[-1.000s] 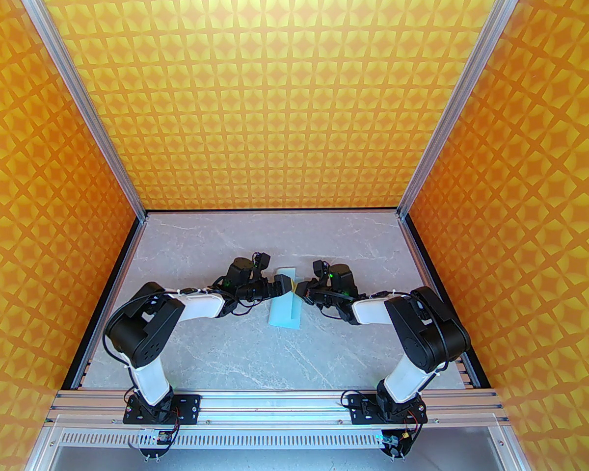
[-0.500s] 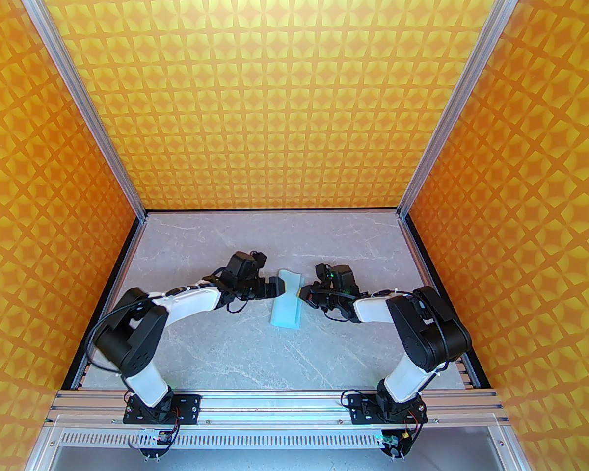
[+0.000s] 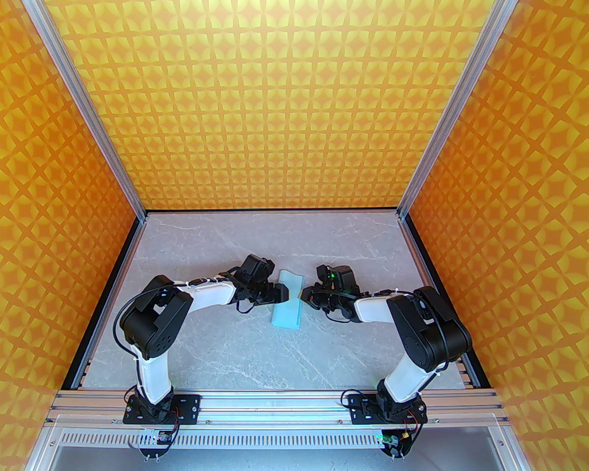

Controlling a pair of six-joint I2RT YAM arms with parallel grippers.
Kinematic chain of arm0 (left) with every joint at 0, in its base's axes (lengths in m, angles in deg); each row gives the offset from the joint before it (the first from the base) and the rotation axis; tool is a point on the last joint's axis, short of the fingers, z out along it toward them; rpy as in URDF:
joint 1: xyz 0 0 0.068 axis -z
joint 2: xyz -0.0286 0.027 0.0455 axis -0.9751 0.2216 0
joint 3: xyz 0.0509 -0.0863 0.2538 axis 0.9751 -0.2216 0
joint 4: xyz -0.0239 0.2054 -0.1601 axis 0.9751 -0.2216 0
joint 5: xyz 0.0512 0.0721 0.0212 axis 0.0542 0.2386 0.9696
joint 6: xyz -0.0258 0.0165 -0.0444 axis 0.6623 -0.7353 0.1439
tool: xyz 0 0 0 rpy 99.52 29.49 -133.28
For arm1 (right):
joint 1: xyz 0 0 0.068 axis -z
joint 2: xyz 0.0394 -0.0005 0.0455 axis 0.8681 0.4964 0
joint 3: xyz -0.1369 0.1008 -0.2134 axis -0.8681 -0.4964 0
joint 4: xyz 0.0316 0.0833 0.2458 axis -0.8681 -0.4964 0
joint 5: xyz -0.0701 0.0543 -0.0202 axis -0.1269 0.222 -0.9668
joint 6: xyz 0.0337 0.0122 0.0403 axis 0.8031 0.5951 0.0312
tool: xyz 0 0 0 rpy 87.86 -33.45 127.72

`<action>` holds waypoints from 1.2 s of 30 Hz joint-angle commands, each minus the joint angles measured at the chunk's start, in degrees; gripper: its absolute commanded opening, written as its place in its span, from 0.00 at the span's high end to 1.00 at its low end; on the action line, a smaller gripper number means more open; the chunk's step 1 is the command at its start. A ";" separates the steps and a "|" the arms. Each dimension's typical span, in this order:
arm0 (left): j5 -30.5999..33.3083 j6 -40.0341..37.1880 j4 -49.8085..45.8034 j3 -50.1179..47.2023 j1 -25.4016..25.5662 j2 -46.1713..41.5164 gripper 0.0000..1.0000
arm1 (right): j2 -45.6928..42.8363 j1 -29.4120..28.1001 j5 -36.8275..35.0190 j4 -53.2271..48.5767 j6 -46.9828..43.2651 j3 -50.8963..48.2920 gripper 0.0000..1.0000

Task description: Fold a paper plane with a square sheet of paper (fold left side to right side)

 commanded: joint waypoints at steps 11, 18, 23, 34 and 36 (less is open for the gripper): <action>-1.21 -0.35 -0.89 2.70 2.82 2.19 0.39 | -0.12 0.52 -1.33 -1.71 -1.98 0.57 1.00; -1.25 0.01 -1.34 3.44 3.08 2.72 0.38 | -0.33 0.66 -1.82 -2.39 -2.27 0.49 1.00; -1.25 -0.50 -1.81 3.30 3.08 2.45 0.37 | 0.02 0.75 -2.08 -2.82 -2.64 0.60 1.00; 1.49 -0.79 -4.48 4.79 3.43 4.78 0.44 | 1.14 0.73 -1.66 -3.61 -3.50 1.67 0.97; 1.91 -0.56 -4.62 5.09 3.60 5.16 0.44 | 1.15 0.75 -1.56 -3.61 -3.54 1.71 0.92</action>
